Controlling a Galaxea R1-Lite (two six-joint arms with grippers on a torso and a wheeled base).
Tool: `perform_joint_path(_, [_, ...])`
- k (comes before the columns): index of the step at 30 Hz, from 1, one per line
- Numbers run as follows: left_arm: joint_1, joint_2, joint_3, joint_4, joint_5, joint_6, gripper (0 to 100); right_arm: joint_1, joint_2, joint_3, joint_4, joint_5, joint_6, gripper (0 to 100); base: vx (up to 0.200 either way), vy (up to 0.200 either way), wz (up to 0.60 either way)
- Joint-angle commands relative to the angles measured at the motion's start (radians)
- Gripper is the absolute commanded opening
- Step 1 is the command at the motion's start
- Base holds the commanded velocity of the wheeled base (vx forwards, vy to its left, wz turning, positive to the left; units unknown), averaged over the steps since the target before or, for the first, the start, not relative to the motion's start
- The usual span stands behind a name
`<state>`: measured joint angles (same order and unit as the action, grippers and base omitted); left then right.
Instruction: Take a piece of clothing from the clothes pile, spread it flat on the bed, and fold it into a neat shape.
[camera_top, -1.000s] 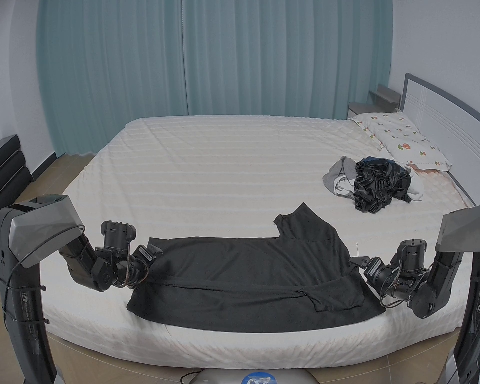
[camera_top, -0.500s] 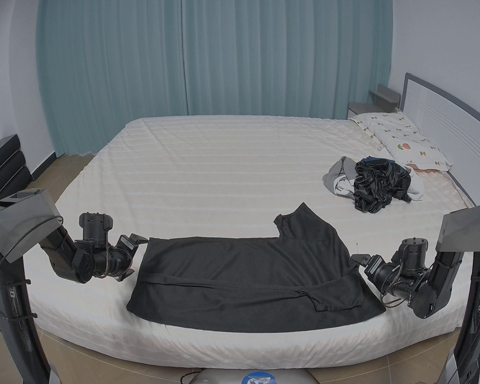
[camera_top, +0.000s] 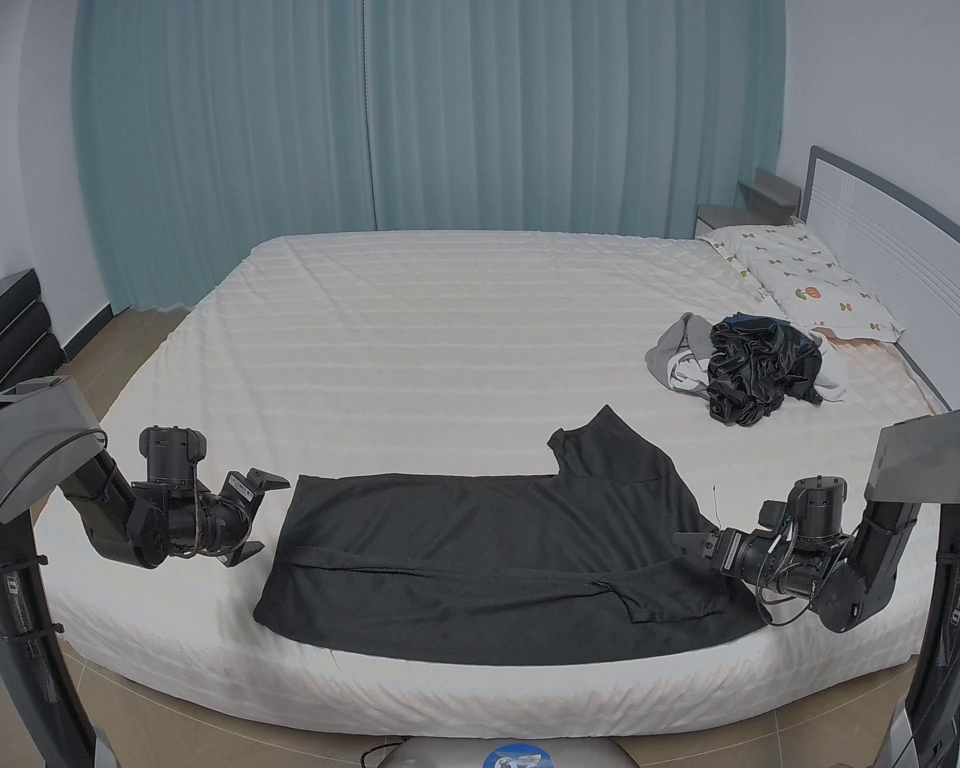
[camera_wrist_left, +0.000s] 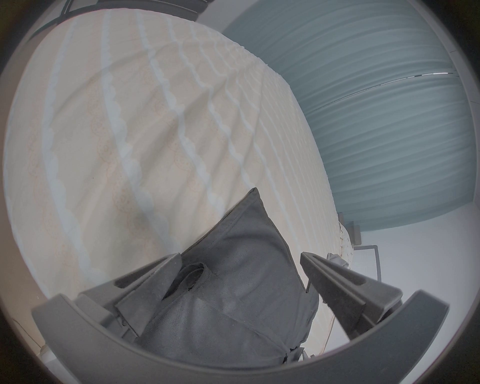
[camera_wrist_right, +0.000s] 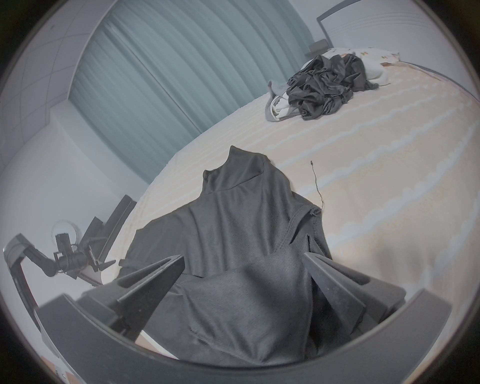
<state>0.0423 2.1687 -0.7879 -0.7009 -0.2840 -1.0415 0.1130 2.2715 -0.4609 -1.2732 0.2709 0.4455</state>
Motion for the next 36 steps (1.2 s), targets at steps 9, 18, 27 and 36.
perform_joint_path(9, [-0.002,-0.003,0.01,0.0,0.0,0.015,100,-0.038,0.077,-0.07,-0.029,0.014,-0.03,100,0.0,0.0,0.0])
perform_joint_path(18, [-0.016,-0.007,0.016,-0.002,0.006,0.021,100,-0.049,0.082,-0.03,-0.146,0.008,0.105,100,0.0,0.0,0.0])
perform_joint_path(27, [-0.036,-0.006,0.009,0.0,0.006,0.015,100,-0.049,0.072,-0.03,-0.152,0.005,0.162,100,0.0,-0.067,0.0])
perform_joint_path(36, [-0.052,-0.004,0.015,-0.002,0.013,0.021,100,-0.05,0.057,-0.025,-0.152,0.004,0.186,100,0.0,-0.2,0.0])
